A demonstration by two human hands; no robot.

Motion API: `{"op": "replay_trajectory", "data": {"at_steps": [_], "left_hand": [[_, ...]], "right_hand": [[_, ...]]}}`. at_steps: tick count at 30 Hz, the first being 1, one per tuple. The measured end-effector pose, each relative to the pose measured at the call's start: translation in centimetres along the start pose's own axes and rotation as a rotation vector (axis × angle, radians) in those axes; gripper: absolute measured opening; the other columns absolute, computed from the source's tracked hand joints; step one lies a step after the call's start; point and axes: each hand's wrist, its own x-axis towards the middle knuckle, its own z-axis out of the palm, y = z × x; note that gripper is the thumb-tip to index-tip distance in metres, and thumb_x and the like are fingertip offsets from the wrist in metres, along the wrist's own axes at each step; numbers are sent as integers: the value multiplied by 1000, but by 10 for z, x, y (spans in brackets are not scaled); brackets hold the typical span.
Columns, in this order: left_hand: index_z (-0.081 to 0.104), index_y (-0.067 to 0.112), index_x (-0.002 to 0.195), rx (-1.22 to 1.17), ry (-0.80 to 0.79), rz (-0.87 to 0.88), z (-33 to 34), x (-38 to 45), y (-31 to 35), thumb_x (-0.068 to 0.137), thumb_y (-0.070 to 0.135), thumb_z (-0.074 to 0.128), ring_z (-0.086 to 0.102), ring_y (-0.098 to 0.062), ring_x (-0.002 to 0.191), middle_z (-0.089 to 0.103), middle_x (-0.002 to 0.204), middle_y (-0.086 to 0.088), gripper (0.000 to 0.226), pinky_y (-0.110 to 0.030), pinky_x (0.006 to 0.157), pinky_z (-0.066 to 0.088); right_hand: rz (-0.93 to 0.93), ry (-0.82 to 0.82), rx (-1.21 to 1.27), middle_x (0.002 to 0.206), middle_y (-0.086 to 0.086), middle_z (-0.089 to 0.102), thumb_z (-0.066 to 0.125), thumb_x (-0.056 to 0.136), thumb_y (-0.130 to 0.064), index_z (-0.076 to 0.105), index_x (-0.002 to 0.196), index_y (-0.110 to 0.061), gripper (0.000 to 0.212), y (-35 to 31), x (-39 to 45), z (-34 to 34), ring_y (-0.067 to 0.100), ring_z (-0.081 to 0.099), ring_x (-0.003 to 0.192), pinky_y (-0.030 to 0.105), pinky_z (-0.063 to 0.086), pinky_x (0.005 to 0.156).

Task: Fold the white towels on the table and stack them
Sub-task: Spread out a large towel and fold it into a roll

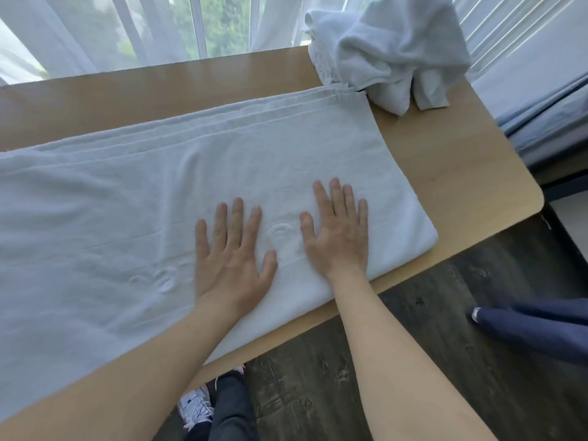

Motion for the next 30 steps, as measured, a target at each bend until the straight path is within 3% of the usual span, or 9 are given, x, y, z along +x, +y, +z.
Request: {"op": "replay_trajectory", "data": {"at_steps": [11, 16, 18, 20, 22, 25, 28, 30], "left_hand": [[15, 27, 161, 35, 20, -71, 4, 3, 14, 90, 64, 27, 3, -27, 156, 6, 170, -2, 81, -57, 123, 3], [21, 28, 160, 49, 52, -83, 1, 1, 12, 89, 61, 32, 8, -26, 156, 11, 169, -1, 79, -56, 123, 5], [21, 29, 160, 41, 62, -84, 1, 2, 13, 90, 60, 33, 8, -25, 156, 12, 169, -1, 78, -56, 124, 6], [21, 29, 160, 38, 71, -82, 1, 2, 12, 90, 58, 34, 9, -25, 156, 13, 169, -1, 77, -55, 124, 6], [22, 25, 160, 28, 87, -97, 1, 1, 12, 90, 56, 36, 12, -24, 155, 16, 168, -1, 78, -54, 124, 7], [24, 19, 160, 25, 106, -115, 1, 1, 13, 90, 53, 36, 14, -22, 155, 19, 167, -1, 78, -53, 124, 10], [26, 17, 159, 10, 116, -106, -1, -1, 13, 91, 50, 35, 15, -22, 155, 20, 167, -1, 76, -53, 124, 11], [27, 17, 159, 4, 128, -108, 1, -1, 12, 92, 48, 35, 15, -22, 155, 20, 167, 0, 75, -52, 125, 11]], "right_hand": [[-37, -1, 19, 168, 4, 12, 27, 95, -61, 16, 160, -28, 74, 5, 3, -1, 25, 6, 156, 53, 2, 124], [-302, -74, 42, 168, 1, 14, 25, 97, -53, 24, 160, -27, 67, 46, 2, -11, 25, 8, 155, 48, 1, 125], [-194, -65, 33, 168, 1, 17, 20, 100, -47, 22, 160, -29, 62, 89, 18, -18, 24, 12, 155, 45, 5, 126], [99, -80, 45, 169, 4, 13, 15, 103, -46, 14, 161, -27, 61, 130, 34, -29, 25, 9, 155, 46, 4, 125], [250, -60, 6, 169, 7, 6, 12, 102, -49, 10, 162, -17, 67, 142, 40, -36, 26, 3, 155, 50, 1, 124], [-15, 20, 27, 169, 7, -1, 18, 102, -50, 7, 161, -14, 70, 93, 24, -32, 27, 0, 156, 51, 0, 125], [-557, -128, 9, 169, 2, 0, 24, 103, -52, 10, 162, -28, 65, 50, -5, -18, 26, 2, 156, 47, 1, 126], [-640, -200, -69, 169, -2, -3, 20, 102, -53, 5, 160, -37, 62, 71, 2, -17, 21, -2, 156, 45, -1, 126]]}}
